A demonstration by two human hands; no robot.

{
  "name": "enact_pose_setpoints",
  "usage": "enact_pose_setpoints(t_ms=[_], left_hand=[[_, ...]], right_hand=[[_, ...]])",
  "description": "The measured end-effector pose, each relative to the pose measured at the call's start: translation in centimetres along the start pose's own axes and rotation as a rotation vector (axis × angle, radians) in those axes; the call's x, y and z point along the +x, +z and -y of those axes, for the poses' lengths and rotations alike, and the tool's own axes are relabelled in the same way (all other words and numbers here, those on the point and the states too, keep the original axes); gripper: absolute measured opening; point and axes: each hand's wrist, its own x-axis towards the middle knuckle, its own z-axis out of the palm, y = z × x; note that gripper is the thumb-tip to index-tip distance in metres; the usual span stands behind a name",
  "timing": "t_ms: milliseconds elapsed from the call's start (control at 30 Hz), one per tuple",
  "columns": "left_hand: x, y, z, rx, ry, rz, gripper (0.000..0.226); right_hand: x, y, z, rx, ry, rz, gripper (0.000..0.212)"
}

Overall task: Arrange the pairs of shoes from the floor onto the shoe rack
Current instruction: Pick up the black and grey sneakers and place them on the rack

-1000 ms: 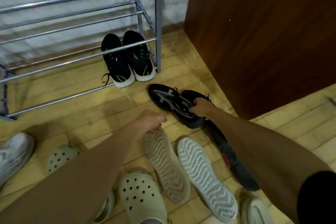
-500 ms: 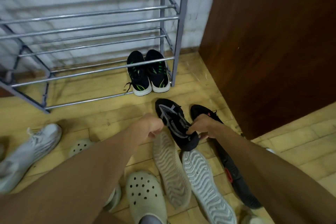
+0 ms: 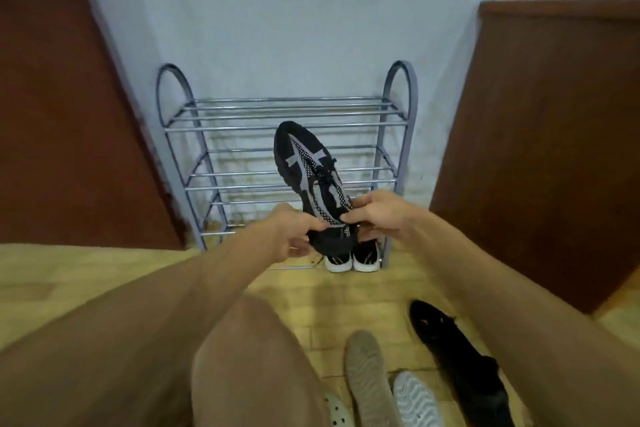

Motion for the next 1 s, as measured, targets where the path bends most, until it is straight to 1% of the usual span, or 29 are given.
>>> enact_pose_setpoints(t_ms=[67,167,267,367,433,467,567,667,700,767,867,967,1000], left_hand=[[-2.9,-2.9,-1.4,-0.036,0.05,-0.05,0.026],[-7.1,-7.4,-2.8,-0.079,0.107,-0.112,0.028],[-10.2,-12.4,-3.2,-0.035,0.146,-0.179,0.025],[-12.3,-16.8,-2.2,-0.071,0.143,-0.239,0.021],[-13.1,-19.2,-0.5,-0.131,0.117,-0.268,0.017],[-13.3,-20.3,0.5,-0.158,0.104,-0.288,0.019],[-13.7,-23.3,4.3,-0.163,0.037,-0.327,0.017],[-13.4,-25.8,8.7,-0.137,0.007,-0.374,0.042],[-13.3,-26.4,10.2,-0.108,0.001,-0.384,0.045],[-13.2,-27.1,13.4,-0.057,-0.005,-0.398,0.044],[-13.5,-27.7,18.3,-0.029,0.035,-0.449,0.047],[-13.4,-27.9,23.1,-0.06,-0.002,-0.447,0.031],[-13.3,-27.8,24.8,-0.075,-0.034,-0.43,0.031]], right_hand=[[-1.6,1.3,3.8,-0.011,-0.077,0.009,0.025],[-3.5,3.8,9.2,-0.045,-0.16,0.073,0.026],[-4.5,7.2,13.4,-0.078,-0.218,0.142,0.028],[-4.6,11.5,16.3,-0.087,-0.242,0.156,0.029],[-4.2,14.5,17.1,-0.101,-0.22,0.195,0.031],[-3.9,16.1,17.3,-0.119,-0.199,0.227,0.031],[-2.7,21.2,17.2,-0.161,-0.104,0.331,0.033],[-1.2,26.9,15.8,-0.159,-0.045,0.352,0.036],[-0.6,28.5,15.0,-0.141,-0.027,0.345,0.037],[0.0,31.7,12.6,-0.086,0.039,0.364,0.037],[0.4,35.6,9.0,0.002,0.151,0.402,0.04],[0.9,38.5,6.2,-0.009,0.207,0.406,0.04],[0.9,39.3,5.3,-0.03,0.225,0.405,0.04]])
